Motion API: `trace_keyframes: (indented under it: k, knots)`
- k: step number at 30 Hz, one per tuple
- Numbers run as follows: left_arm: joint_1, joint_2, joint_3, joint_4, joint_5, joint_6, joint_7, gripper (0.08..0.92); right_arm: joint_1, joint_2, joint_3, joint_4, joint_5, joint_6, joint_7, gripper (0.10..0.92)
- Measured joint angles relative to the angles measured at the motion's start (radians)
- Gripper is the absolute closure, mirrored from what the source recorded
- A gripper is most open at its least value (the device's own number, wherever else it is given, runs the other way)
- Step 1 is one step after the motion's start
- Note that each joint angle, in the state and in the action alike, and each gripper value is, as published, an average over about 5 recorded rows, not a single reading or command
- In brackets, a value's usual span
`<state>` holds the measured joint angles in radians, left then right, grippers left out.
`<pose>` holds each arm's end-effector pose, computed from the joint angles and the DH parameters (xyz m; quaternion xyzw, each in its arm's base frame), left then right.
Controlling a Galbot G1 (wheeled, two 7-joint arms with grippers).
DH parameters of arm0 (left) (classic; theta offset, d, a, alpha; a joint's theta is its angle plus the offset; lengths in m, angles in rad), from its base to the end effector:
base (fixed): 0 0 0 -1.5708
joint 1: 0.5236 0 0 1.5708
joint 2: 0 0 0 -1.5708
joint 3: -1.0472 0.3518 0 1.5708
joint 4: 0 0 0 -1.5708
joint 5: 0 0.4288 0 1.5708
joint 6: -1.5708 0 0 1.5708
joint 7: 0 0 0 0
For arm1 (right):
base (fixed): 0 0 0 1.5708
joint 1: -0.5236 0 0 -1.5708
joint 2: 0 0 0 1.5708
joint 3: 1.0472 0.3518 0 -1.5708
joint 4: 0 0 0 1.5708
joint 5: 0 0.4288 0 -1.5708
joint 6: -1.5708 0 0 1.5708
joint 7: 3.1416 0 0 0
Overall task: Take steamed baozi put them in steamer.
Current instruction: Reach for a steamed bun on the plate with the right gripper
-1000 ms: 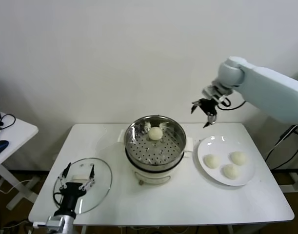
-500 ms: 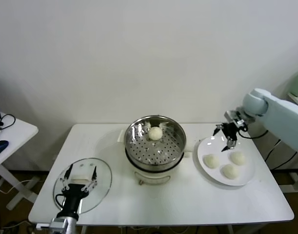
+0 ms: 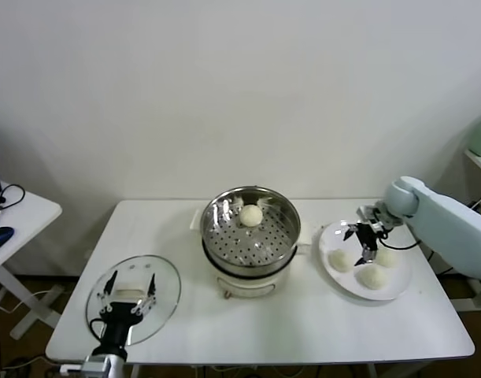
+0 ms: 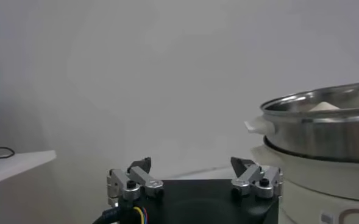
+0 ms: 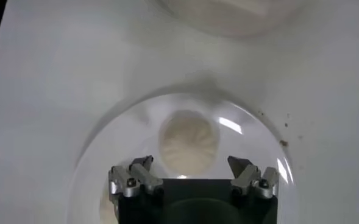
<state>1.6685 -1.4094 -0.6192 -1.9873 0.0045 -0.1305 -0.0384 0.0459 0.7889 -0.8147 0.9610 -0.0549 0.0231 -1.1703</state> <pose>0.2185 0.0656 -0.3654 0.0141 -0.9948 -0.0963 0.0313 0.6277 -0.1782 -0.2338 0.5458 -0.5305 0.5157 0.3934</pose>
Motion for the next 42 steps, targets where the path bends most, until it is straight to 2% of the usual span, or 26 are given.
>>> trace_keyframes:
  k: [26, 42]
  knots:
    - [-0.006, -0.005, 0.003, 0.019, 0.003, 0.002, -0.001, 0.177, -0.055, 0.086, 0.043, -0.096, -0.054, 0.009, 0.019, 0.204]
    - [-0.011, -0.009, 0.006, 0.022, 0.003, 0.004, -0.001, 0.177, -0.062, 0.095, 0.048, -0.107, -0.057, 0.009, 0.023, 0.303]
